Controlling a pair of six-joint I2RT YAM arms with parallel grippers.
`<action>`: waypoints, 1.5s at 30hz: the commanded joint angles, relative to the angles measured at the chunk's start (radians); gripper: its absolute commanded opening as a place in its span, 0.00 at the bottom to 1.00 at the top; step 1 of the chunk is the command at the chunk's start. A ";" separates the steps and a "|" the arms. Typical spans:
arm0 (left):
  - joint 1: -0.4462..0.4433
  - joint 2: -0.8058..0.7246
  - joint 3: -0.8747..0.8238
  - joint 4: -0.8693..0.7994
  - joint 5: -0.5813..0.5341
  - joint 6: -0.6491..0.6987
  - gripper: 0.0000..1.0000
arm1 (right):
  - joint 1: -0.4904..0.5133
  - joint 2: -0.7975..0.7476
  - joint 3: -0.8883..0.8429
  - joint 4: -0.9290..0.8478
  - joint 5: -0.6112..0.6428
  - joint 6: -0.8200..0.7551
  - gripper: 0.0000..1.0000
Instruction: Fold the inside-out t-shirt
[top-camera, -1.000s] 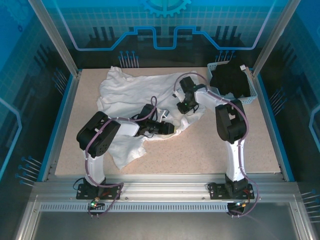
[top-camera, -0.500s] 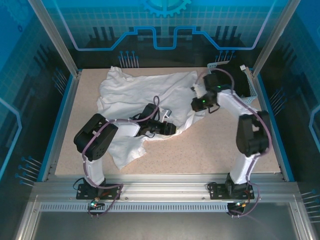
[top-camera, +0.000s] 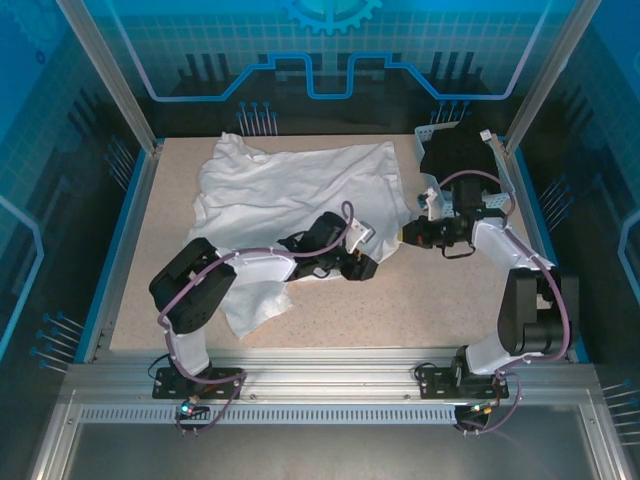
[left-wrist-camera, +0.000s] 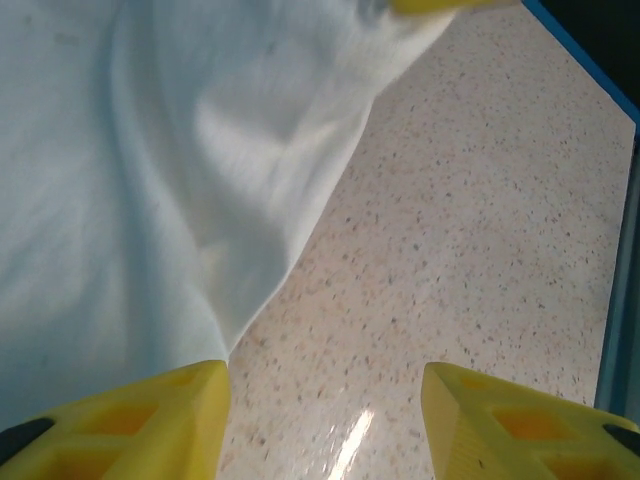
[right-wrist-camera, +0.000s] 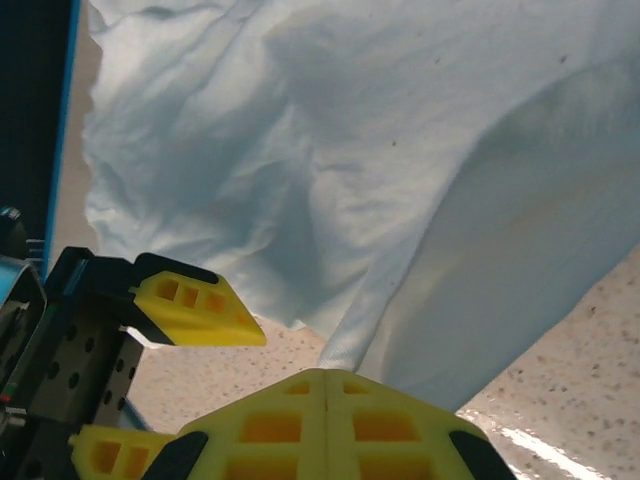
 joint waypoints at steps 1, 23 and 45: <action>-0.009 0.053 0.075 -0.050 -0.059 0.089 0.54 | -0.048 -0.038 -0.047 0.049 -0.077 0.056 0.00; -0.011 -0.116 -0.076 -0.080 -0.131 0.024 0.54 | -0.122 -0.150 -0.193 0.012 0.566 0.165 0.32; -0.011 -0.277 -0.183 -0.145 -0.177 -0.015 0.54 | 0.204 0.091 -0.056 -0.071 0.753 0.237 0.36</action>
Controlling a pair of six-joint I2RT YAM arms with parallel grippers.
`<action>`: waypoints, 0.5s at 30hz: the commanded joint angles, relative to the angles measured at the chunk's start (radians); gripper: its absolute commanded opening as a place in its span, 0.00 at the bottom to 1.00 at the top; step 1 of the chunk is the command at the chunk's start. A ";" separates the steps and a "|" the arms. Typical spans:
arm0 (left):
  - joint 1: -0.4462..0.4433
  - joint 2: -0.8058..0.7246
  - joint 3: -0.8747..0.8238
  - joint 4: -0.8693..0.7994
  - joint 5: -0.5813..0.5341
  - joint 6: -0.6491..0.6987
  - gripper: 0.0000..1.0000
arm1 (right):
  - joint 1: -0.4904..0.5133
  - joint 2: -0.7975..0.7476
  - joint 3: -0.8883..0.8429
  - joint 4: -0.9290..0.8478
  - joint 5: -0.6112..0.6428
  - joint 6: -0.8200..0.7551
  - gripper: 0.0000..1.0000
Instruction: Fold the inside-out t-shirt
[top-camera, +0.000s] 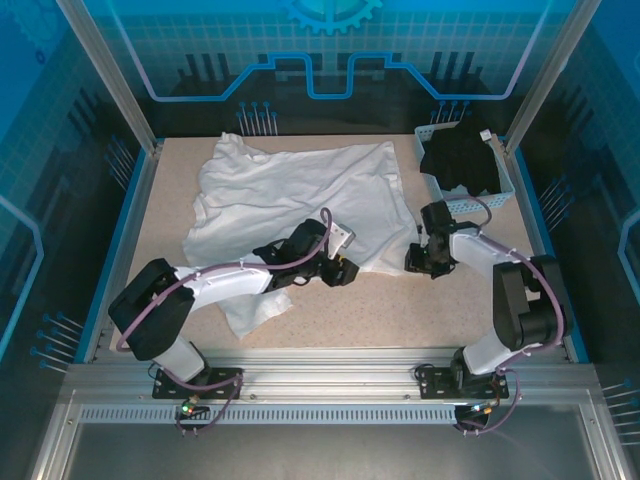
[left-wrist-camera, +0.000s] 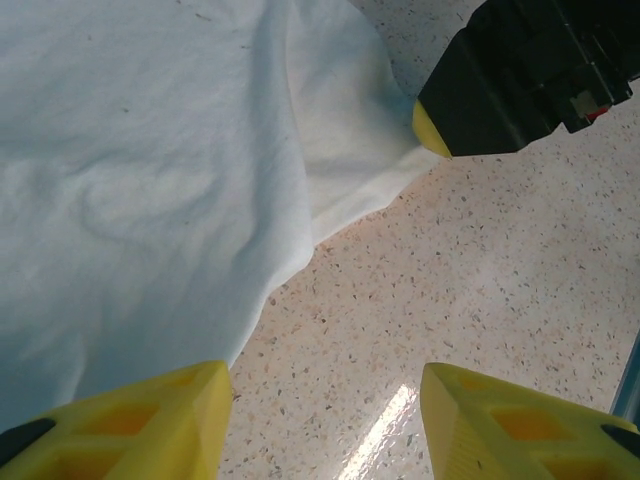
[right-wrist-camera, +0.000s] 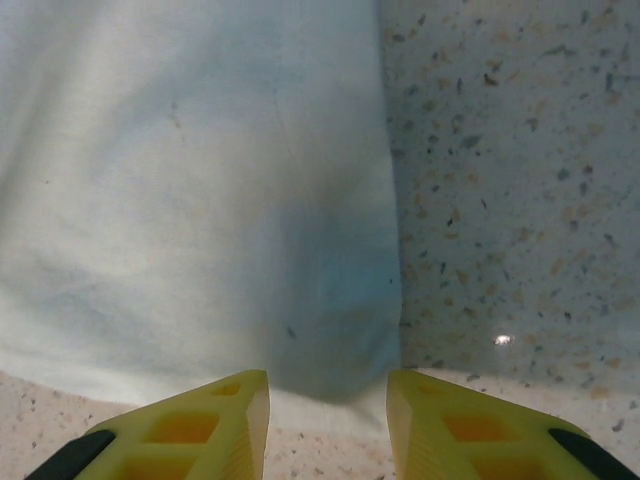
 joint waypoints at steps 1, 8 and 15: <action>-0.005 -0.024 -0.017 -0.018 -0.013 0.000 0.54 | 0.023 0.037 0.050 -0.038 0.062 0.009 0.35; -0.004 -0.029 -0.021 -0.021 -0.022 0.007 0.54 | 0.044 0.056 0.063 -0.062 0.091 0.008 0.33; -0.004 -0.035 -0.023 -0.025 -0.027 0.013 0.54 | 0.048 0.068 0.078 -0.089 0.106 0.021 0.36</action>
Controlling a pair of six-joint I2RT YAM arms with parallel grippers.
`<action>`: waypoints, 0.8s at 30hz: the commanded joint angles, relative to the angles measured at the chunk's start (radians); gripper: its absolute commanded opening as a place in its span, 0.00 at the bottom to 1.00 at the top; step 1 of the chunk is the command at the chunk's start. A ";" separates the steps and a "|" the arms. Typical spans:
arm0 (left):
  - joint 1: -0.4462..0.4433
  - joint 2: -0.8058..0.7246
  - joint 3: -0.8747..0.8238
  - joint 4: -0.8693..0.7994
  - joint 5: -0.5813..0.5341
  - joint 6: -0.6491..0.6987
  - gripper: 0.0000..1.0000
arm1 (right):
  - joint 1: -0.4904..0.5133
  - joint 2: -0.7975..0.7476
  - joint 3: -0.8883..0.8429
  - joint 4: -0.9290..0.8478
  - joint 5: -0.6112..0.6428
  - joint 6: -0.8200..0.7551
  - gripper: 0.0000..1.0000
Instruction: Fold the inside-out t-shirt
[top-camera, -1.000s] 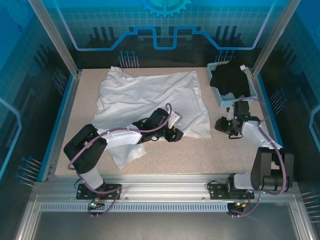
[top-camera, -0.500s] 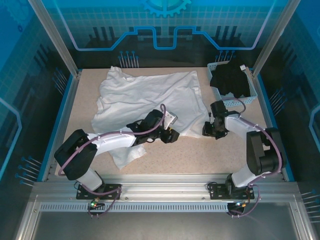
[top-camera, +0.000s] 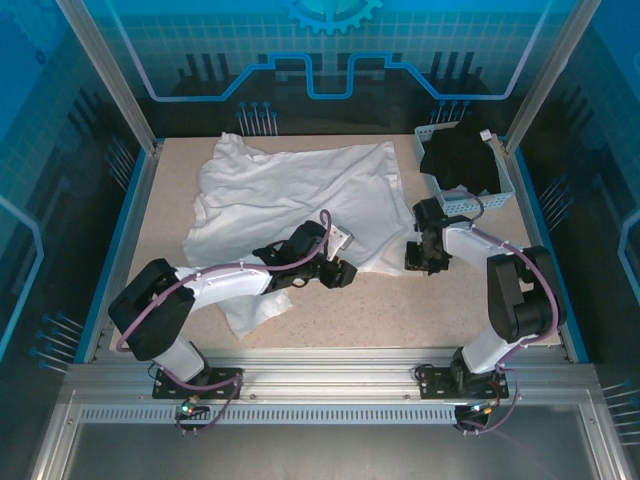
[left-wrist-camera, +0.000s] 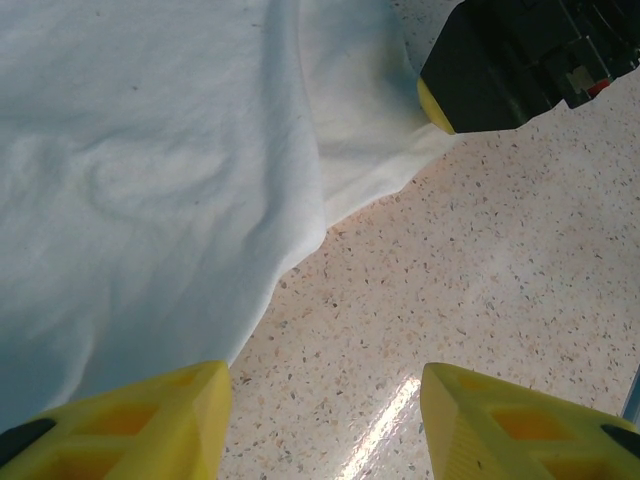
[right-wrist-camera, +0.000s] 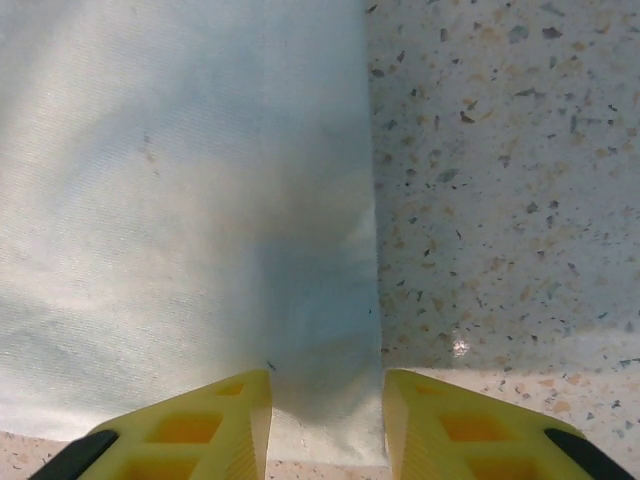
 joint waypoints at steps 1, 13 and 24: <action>-0.005 -0.035 -0.012 -0.014 -0.017 0.012 0.54 | 0.015 0.022 0.024 -0.041 0.018 0.019 0.36; -0.005 -0.036 -0.014 -0.016 -0.021 0.022 0.54 | 0.022 0.051 0.026 -0.037 0.005 0.032 0.28; -0.005 -0.041 -0.017 -0.017 -0.025 0.022 0.54 | 0.023 0.003 0.029 -0.050 0.040 0.017 0.16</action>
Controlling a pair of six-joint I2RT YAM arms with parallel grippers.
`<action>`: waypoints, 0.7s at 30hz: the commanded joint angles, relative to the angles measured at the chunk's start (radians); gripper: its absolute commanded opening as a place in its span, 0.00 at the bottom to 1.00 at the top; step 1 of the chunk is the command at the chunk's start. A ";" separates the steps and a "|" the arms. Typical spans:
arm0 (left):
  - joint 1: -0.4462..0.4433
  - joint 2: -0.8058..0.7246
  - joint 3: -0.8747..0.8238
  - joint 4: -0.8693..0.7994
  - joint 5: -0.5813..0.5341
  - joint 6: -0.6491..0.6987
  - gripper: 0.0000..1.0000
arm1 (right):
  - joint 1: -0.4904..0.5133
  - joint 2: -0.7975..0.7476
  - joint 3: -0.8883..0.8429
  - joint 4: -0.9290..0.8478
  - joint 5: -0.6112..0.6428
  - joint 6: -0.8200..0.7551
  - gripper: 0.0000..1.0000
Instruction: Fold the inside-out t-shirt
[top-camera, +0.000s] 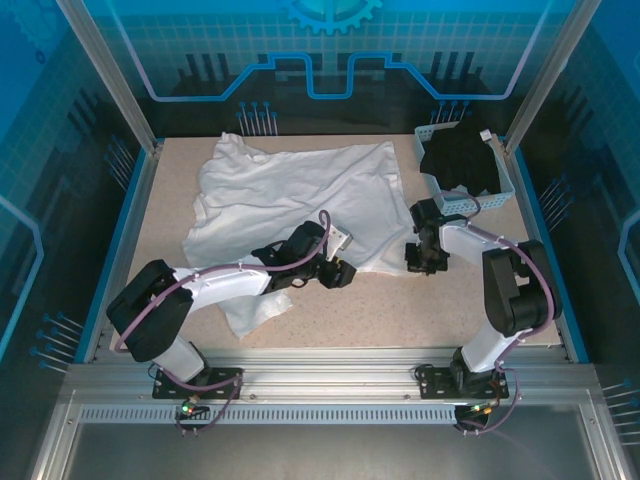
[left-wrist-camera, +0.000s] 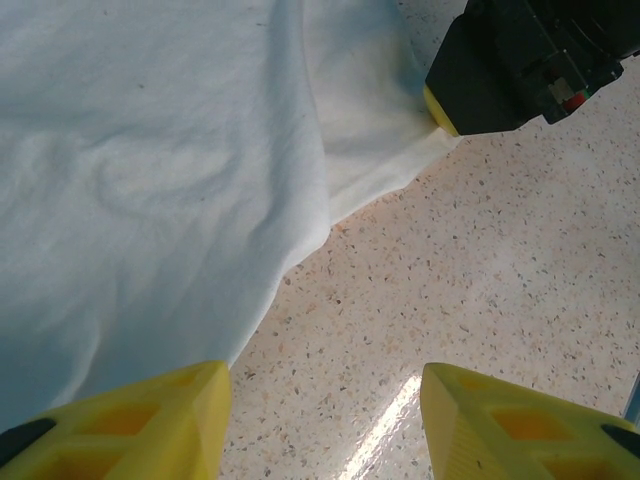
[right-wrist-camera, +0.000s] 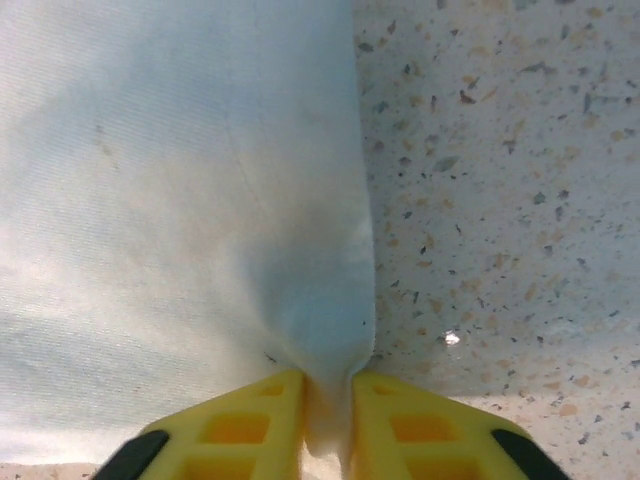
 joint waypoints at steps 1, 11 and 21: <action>-0.004 -0.034 -0.013 -0.011 -0.021 0.019 0.54 | 0.015 -0.039 0.017 -0.030 0.019 -0.001 0.14; 0.031 -0.141 -0.065 -0.194 -0.134 -0.104 0.54 | 0.011 -0.121 0.050 -0.033 -0.007 -0.053 0.00; 0.185 -0.533 -0.354 -0.602 -0.172 -0.474 0.60 | -0.015 -0.146 0.089 0.028 -0.102 -0.081 0.00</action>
